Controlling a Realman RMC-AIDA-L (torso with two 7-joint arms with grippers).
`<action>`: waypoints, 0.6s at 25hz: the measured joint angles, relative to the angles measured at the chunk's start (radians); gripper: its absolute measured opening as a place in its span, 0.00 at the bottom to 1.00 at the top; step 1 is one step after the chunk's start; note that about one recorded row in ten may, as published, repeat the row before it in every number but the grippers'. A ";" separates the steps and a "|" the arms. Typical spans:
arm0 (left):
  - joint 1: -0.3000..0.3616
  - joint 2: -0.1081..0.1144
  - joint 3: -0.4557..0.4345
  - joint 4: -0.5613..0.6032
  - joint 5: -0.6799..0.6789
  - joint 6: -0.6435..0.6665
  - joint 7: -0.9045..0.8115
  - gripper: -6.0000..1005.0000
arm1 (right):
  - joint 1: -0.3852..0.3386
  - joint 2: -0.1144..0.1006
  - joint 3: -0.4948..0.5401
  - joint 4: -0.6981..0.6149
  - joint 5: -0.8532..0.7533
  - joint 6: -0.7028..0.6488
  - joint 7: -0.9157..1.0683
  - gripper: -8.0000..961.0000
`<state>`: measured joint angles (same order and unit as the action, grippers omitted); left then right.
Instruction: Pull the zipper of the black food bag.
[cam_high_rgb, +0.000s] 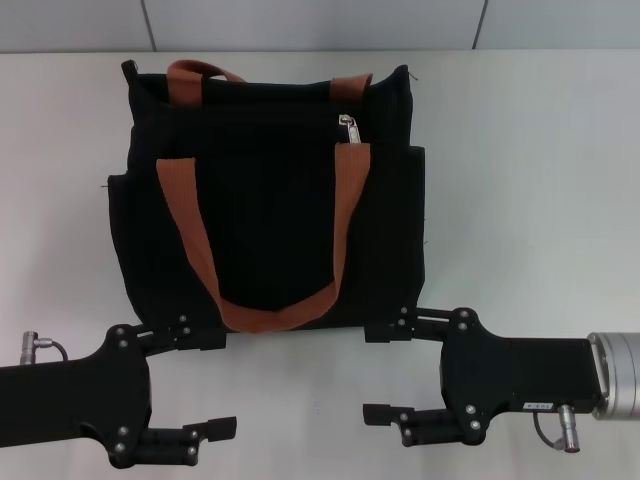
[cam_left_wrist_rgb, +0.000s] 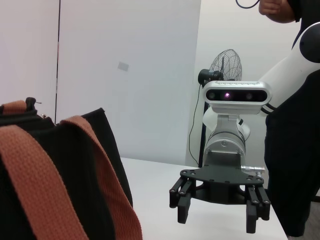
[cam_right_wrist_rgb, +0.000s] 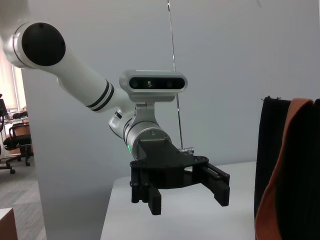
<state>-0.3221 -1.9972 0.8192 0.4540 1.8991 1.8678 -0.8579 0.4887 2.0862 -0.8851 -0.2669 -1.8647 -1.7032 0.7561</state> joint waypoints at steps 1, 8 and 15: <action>0.000 0.000 0.000 0.000 0.000 0.000 0.000 0.83 | 0.000 0.000 0.000 0.000 0.001 0.000 0.000 0.79; -0.002 0.000 0.000 0.000 0.000 0.000 0.000 0.83 | 0.005 0.000 0.000 0.000 0.003 -0.001 0.000 0.79; -0.005 0.000 0.000 0.000 0.000 0.000 -0.002 0.83 | 0.010 0.000 0.000 0.000 0.003 0.000 0.000 0.79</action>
<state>-0.3269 -1.9972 0.8192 0.4540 1.8990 1.8683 -0.8599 0.4990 2.0862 -0.8851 -0.2669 -1.8616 -1.7031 0.7563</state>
